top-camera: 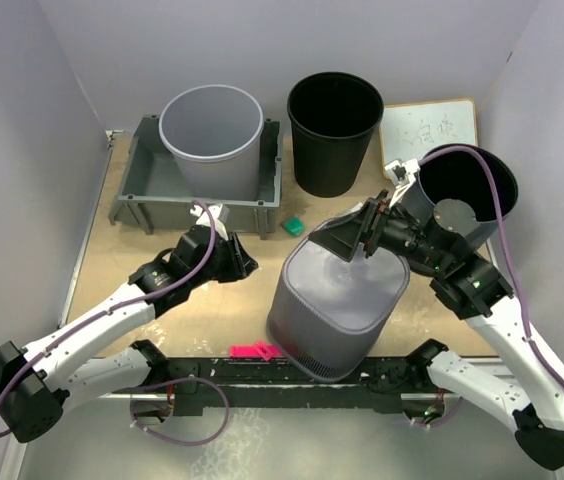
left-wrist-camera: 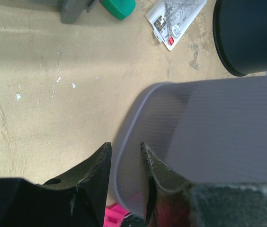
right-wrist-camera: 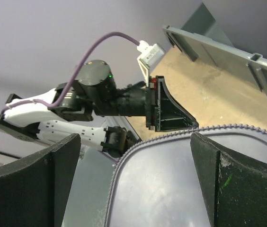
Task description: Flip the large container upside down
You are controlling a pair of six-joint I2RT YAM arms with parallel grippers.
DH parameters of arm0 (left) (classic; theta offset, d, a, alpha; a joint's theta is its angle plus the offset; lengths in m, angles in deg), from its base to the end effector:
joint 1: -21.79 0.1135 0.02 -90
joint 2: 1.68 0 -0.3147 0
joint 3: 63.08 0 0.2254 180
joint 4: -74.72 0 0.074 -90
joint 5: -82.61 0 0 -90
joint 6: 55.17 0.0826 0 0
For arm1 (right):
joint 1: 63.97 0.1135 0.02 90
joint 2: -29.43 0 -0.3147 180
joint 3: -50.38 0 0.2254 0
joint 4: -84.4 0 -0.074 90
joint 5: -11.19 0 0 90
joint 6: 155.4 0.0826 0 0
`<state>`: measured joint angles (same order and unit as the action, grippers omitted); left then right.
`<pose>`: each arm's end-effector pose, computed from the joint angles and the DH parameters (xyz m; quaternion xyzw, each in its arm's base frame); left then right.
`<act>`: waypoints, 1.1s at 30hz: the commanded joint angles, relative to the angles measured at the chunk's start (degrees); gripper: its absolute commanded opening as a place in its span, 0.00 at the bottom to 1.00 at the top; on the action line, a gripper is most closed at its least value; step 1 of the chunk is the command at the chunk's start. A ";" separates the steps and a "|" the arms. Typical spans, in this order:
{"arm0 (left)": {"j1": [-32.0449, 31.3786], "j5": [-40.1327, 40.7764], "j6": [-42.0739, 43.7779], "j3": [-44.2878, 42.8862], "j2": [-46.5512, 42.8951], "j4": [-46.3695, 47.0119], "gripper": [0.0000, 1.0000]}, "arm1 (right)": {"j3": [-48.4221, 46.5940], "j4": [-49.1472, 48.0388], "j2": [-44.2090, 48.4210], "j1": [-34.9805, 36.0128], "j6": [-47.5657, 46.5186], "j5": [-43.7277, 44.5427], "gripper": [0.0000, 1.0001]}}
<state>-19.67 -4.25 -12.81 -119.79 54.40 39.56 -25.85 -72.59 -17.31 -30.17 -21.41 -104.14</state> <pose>0.1519 -0.1282 0.2884 -0.0604 0.8828 -0.3091 0.3485 0.1035 0.1118 0.4704 -0.1052 0.6618 0.5706 0.4748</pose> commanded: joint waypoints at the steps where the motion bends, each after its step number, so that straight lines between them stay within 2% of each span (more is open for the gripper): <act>1: -0.20 1.03 0.13 -2.54 -1.37 1.01 0.30 | -2.57 1.02 0.25 0.12 -2.70 -0.03 1.00; 4: -0.16 3.29 1.75 -6.30 -1.92 -2.77 0.35 | -10.41 16.82 -0.95 0.12 -9.65 7.91 1.00; 6: -0.20 5.12 2.98 -8.50 -2.51 -6.20 0.37 | -15.07 29.06 -1.37 0.12 -14.34 17.55 1.00; 10: -0.15 8.46 5.56 -12.37 -5.09 -12.73 0.38 | -17.32 47.02 0.44 0.12 -13.84 37.30 1.00; 14: -0.14 12.21 8.01 -17.21 -6.81 -17.38 0.41 | -14.01 55.27 5.89 0.12 -10.88 38.81 1.00; 18: -0.09 14.06 9.66 -21.27 -5.65 -19.47 0.42 | -9.75 57.65 11.26 0.08 -8.23 32.95 1.00; 20: -0.09 13.90 10.27 -22.20 -4.68 -19.28 0.42 | -6.56 56.17 13.41 0.10 -7.06 29.16 1.00; 23: -0.09 13.53 10.42 -22.44 -3.35 -18.72 0.42 | 0.68 46.31 15.36 0.12 -4.86 22.16 1.00; 28: -0.12 13.66 8.81 -22.95 -3.61 -18.16 0.42 | 17.51 18.45 14.44 0.11 6.03 6.23 0.98; 30: -0.07 14.63 8.34 -24.16 -4.64 -18.36 0.42 | 21.10 8.51 11.69 0.12 8.52 3.79 0.97; 33: -0.10 17.44 8.09 -28.78 -5.80 -20.08 0.42 | 21.58 -1.45 5.45 0.21 9.13 3.97 0.97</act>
<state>-19.64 9.19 -4.55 -141.34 51.18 19.67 -7.97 -61.93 -4.18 -30.30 -15.62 -92.55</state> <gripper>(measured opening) 0.420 0.979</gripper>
